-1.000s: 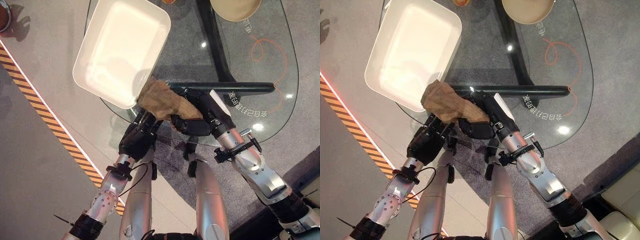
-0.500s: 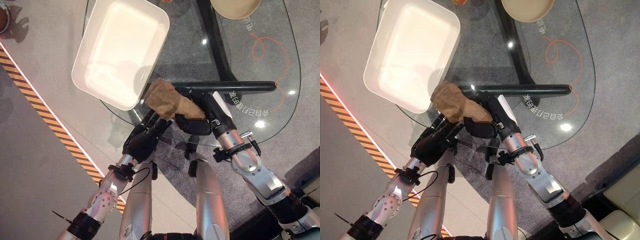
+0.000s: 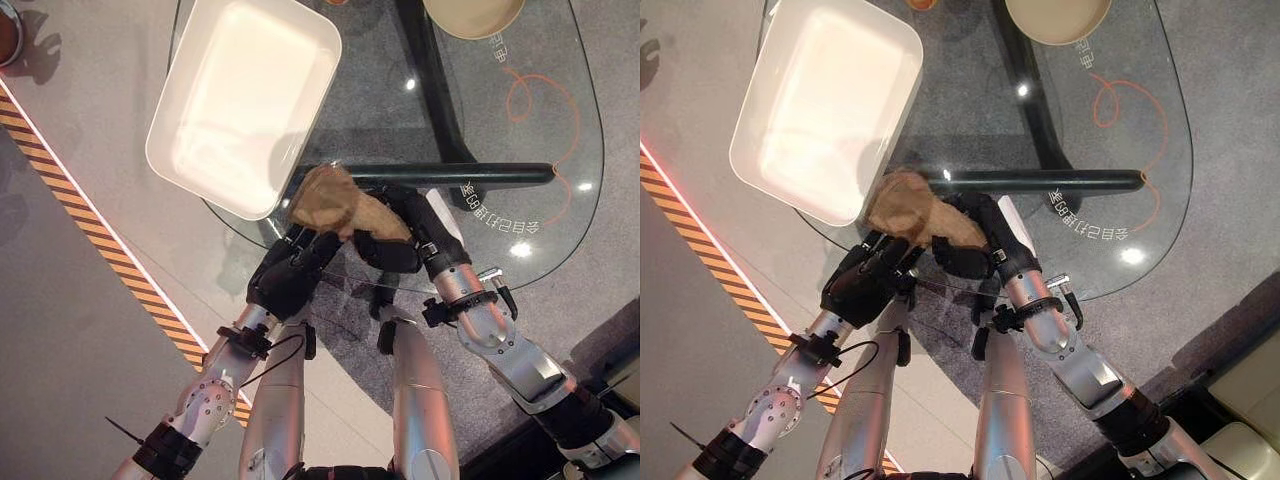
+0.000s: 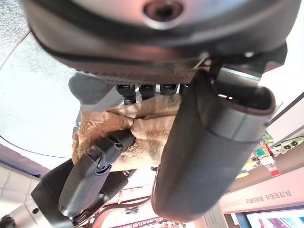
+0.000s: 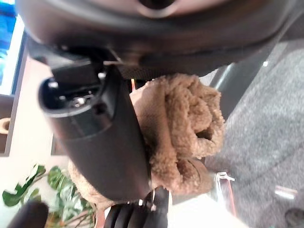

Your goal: Wipe the table with a cloth and put it in the basket.

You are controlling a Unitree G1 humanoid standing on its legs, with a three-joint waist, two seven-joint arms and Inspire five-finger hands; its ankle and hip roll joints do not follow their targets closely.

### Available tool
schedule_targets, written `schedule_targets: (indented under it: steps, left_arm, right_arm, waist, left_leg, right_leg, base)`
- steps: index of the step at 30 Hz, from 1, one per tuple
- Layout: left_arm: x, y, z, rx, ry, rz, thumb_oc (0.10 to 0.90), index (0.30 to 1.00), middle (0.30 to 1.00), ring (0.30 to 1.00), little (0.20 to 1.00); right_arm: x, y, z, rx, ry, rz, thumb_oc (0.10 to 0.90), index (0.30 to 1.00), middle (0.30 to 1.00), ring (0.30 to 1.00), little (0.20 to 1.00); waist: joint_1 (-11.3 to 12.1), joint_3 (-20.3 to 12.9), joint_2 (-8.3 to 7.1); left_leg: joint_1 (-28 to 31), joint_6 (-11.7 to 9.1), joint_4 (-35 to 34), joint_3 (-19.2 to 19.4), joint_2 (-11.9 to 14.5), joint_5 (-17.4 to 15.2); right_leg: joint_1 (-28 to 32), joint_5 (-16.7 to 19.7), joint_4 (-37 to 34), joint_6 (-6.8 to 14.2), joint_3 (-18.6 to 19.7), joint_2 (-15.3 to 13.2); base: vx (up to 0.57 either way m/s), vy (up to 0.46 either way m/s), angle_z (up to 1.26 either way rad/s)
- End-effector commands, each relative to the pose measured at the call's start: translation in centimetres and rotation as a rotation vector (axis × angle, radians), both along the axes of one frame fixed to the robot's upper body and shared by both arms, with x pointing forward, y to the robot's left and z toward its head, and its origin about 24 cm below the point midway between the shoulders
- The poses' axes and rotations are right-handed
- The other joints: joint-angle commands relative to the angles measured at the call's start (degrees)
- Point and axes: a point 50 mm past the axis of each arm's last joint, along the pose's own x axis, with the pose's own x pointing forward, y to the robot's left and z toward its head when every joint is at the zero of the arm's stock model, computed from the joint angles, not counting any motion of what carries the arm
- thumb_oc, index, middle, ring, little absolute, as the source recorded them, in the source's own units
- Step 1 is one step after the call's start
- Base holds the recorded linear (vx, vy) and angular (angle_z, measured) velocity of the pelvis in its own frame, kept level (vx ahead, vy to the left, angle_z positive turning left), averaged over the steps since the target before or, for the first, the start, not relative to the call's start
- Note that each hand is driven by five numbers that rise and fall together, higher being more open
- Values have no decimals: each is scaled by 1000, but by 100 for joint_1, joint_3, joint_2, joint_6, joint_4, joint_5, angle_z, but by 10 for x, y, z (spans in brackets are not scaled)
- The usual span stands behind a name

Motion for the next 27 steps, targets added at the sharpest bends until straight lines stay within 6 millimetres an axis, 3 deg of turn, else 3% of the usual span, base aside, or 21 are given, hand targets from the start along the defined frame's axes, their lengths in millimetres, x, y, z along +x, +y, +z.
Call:
schedule_targets:
  steps: [1, 9, 14, 27]
  left_arm:
    - [-18, -12, 32, -136, -194, -91, 800, 900, 900, 900, 900]
    - [-18, -13, 39, -298, -229, -104, 800, 900, 900, 900, 900]
    - [-16, -16, 42, -258, -242, -107, 800, 900, 900, 900, 900]
    - [-14, -22, 45, -219, -228, -112, 800, 900, 900, 900, 900]
  right_arm:
    - [-22, 16, 47, 70, -255, 146, 100, 300, 300, 300, 200]
    - [-25, 36, 37, -17, -187, 286, 100, 300, 300, 300, 200]
    - [-27, 46, 36, -105, -169, 368, 100, 300, 300, 300, 200]
    - [-33, 63, 39, -118, -160, 482, 100, 300, 300, 300, 200]
  waist:
    - [-40, -156, 81]
    - [-24, -156, 63]
    - [13, -156, 56]
    - [69, -156, 63]
  left_leg:
    - [170, 177, 708, 682, -202, -1055]
    - [152, 165, 666, 656, -224, -1022]
    - [134, 149, 623, 618, -242, -975]
    - [61, 142, 672, 528, -295, -972]
  right_leg:
    - [172, 718, -961, 149, -181, 412]
    - [156, 723, -1002, 125, -195, 421]
    - [160, 724, -1033, 114, -222, 423]
    - [115, 710, -1022, 106, -228, 420]
  base:
    - [0, 0, 0]
    - [0, 0, 0]
    - [0, 0, 0]
    - [1, 0, 0]
